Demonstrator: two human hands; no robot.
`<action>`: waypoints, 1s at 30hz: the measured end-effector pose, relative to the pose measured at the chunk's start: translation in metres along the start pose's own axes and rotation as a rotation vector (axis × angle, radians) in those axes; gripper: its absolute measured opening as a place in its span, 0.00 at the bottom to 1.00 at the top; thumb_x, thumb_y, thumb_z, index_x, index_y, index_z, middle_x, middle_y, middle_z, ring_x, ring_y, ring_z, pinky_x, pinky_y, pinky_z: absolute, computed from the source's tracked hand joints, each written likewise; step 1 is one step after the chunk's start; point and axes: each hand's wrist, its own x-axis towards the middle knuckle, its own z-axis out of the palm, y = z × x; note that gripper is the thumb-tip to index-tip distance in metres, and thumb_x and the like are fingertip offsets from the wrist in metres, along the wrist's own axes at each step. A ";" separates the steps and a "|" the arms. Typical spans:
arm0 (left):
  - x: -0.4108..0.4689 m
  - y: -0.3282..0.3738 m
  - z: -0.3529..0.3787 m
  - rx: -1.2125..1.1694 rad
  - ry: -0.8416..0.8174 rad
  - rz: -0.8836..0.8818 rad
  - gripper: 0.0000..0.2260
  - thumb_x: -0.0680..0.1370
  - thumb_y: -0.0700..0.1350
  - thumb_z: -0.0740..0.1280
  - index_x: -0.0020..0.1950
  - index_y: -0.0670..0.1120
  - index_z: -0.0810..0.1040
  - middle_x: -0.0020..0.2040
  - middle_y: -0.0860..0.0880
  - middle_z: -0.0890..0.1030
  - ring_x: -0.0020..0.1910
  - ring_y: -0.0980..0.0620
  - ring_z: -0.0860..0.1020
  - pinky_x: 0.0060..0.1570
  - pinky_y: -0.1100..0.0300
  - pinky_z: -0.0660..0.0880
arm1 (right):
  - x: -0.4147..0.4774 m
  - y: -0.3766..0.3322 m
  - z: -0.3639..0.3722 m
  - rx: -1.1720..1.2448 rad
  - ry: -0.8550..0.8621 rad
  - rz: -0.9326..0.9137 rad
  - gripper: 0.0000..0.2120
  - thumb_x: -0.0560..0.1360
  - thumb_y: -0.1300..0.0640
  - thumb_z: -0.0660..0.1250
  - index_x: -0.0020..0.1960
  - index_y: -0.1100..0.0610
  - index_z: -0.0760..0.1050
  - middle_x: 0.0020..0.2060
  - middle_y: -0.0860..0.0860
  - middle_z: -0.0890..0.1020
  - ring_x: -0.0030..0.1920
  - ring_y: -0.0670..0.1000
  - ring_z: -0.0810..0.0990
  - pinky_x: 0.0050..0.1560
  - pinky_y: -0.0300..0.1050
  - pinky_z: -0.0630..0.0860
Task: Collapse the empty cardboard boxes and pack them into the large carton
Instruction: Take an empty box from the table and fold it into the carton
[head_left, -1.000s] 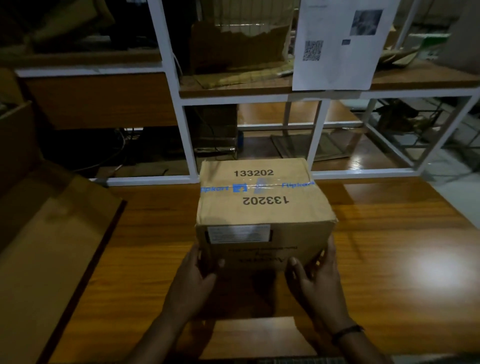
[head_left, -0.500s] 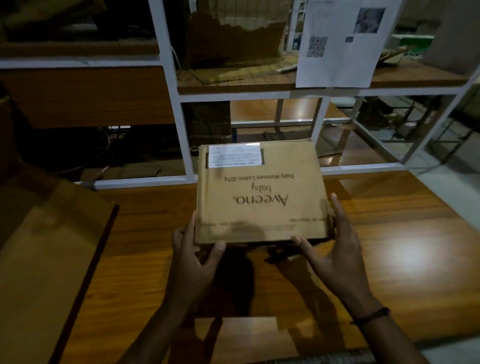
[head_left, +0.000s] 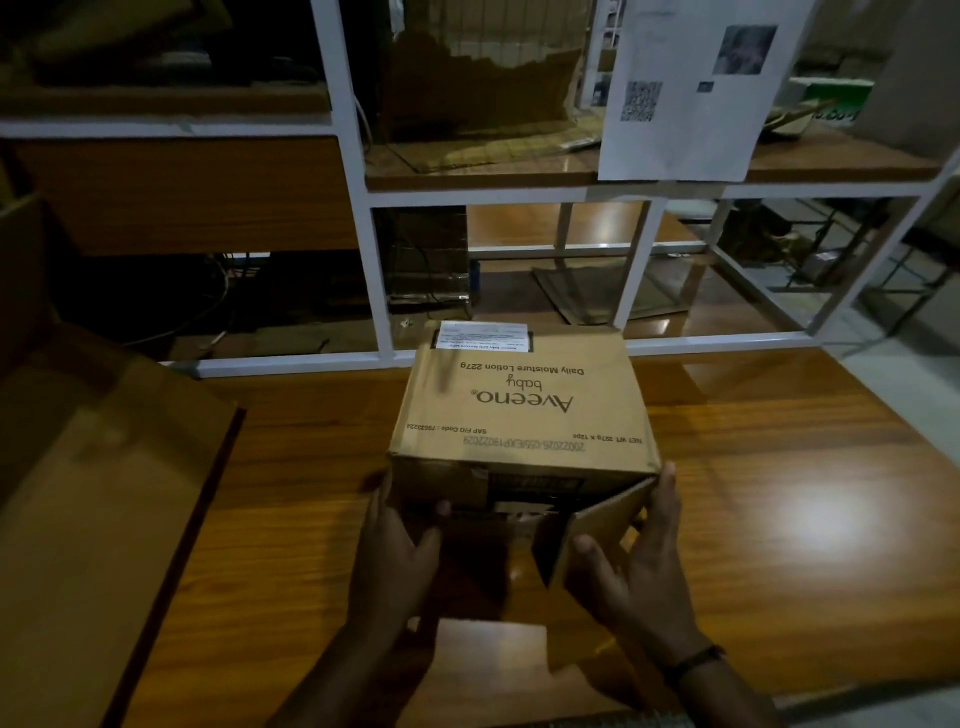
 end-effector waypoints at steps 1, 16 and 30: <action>-0.001 0.001 0.001 0.014 0.002 -0.004 0.35 0.71 0.75 0.62 0.74 0.59 0.64 0.67 0.44 0.76 0.60 0.43 0.80 0.43 0.58 0.78 | 0.000 -0.001 0.001 -0.024 -0.004 0.017 0.56 0.69 0.24 0.65 0.80 0.38 0.30 0.82 0.50 0.46 0.78 0.63 0.62 0.57 0.69 0.80; -0.001 0.115 -0.035 0.339 0.079 0.003 0.35 0.73 0.74 0.61 0.76 0.58 0.64 0.67 0.50 0.76 0.62 0.46 0.77 0.54 0.43 0.80 | 0.084 -0.102 -0.072 -0.528 -0.146 -0.063 0.34 0.75 0.28 0.58 0.77 0.42 0.62 0.79 0.47 0.55 0.66 0.56 0.75 0.52 0.54 0.82; -0.009 0.159 0.009 0.692 -0.137 0.494 0.24 0.84 0.60 0.52 0.80 0.56 0.63 0.81 0.52 0.63 0.81 0.49 0.55 0.79 0.45 0.55 | 0.068 -0.125 -0.066 -0.391 -0.065 -0.324 0.19 0.80 0.44 0.63 0.68 0.49 0.76 0.73 0.49 0.71 0.75 0.53 0.65 0.66 0.55 0.74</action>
